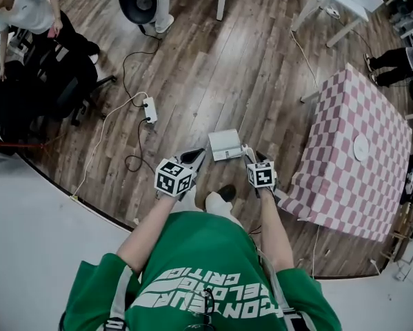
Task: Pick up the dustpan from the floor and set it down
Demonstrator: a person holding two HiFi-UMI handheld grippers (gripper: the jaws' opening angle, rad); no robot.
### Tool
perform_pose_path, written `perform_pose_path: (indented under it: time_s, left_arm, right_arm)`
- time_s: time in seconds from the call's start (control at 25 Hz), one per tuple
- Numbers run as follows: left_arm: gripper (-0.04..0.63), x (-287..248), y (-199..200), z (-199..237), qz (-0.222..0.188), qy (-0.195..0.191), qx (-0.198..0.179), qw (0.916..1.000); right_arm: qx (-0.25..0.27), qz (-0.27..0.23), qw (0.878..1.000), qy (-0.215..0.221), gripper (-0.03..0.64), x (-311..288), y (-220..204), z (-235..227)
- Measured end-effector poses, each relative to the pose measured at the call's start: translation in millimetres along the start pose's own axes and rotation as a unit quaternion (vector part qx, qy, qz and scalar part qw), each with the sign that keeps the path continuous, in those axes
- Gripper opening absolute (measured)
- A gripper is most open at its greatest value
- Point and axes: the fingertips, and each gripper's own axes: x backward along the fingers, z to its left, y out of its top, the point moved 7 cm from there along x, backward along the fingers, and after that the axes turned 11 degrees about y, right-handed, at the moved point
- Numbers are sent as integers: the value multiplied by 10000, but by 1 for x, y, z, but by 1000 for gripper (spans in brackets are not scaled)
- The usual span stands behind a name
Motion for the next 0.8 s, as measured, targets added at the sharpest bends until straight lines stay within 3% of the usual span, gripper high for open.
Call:
perform_pose_path:
  time_s: [0.8]
  left_arm:
    - [4, 7, 6, 28, 20, 136, 176, 9998]
  right_arm:
    - [-191, 1338, 9907, -178, 190, -67, -6, -13]
